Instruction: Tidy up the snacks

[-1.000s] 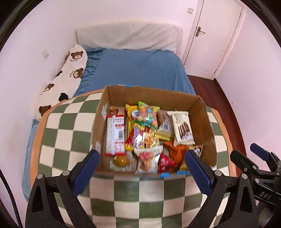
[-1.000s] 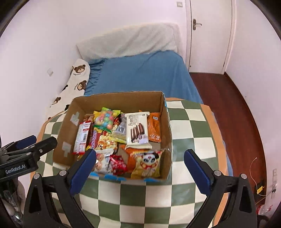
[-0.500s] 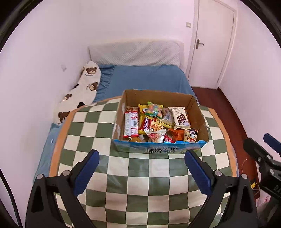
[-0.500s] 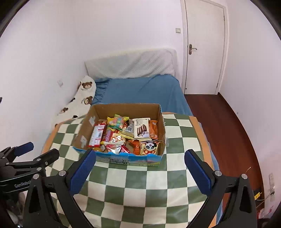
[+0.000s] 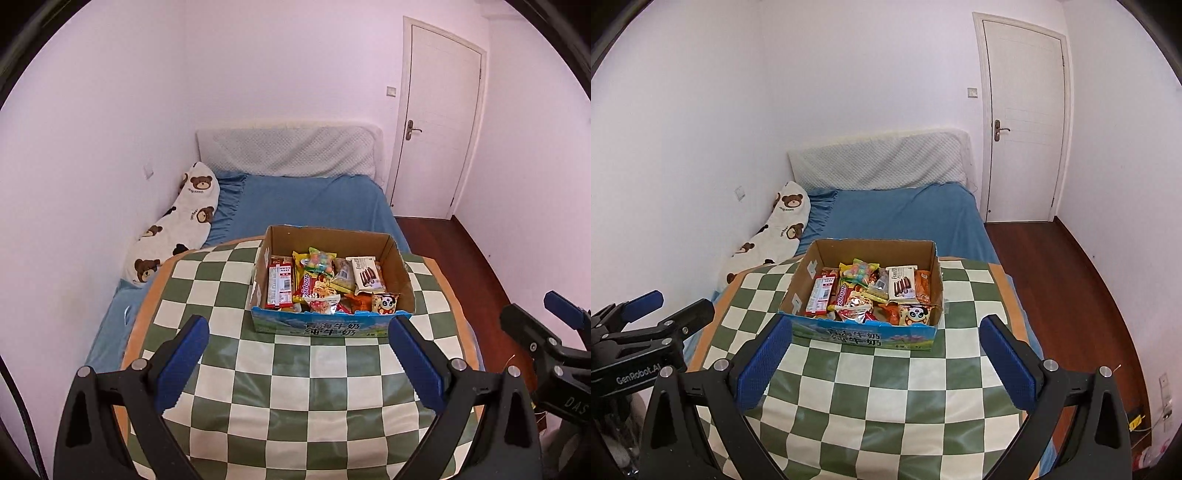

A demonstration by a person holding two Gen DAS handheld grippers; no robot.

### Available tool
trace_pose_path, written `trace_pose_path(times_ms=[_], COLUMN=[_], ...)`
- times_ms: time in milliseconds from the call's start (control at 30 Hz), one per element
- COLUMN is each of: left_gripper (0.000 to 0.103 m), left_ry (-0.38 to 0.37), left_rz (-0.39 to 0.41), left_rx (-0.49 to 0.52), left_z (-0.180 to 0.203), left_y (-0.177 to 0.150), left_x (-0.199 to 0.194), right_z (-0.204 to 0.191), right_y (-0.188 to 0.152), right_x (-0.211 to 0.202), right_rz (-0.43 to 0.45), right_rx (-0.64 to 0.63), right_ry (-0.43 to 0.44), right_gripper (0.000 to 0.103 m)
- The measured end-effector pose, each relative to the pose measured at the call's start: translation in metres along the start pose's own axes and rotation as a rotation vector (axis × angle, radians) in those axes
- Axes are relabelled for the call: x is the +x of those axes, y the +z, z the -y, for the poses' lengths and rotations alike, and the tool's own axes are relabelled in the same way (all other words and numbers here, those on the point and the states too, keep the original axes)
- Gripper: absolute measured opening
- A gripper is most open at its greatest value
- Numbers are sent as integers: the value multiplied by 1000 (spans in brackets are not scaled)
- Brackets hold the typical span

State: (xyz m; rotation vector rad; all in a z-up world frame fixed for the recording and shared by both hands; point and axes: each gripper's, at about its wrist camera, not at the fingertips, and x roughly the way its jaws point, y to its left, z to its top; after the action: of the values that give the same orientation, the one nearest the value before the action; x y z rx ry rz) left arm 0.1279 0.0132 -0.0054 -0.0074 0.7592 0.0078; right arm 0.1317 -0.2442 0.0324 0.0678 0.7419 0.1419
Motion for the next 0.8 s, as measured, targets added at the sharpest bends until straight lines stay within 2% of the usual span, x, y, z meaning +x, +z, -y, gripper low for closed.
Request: trace_pose_path(times_ms=[233,300,600,800], left_gripper=[100,103,103,103], left_ry=[25,38,60,79], left_rz=[9,4,-16,-35], left_rx=[6,9,-9,-11], left_z=[6,8,10,11], left_y=[-5,-5,3,14], left_x=[2,10,56,96], right_z=[7,9,18,26], right_y=[-2,-2,1,8], right_x=[9,16,66,114], right_rz=[2,-5,-42,-78], right_rx=[7,11,21,32], right_ry=[-8,-12,-47,-58], right_gripper=[103,103,103,103])
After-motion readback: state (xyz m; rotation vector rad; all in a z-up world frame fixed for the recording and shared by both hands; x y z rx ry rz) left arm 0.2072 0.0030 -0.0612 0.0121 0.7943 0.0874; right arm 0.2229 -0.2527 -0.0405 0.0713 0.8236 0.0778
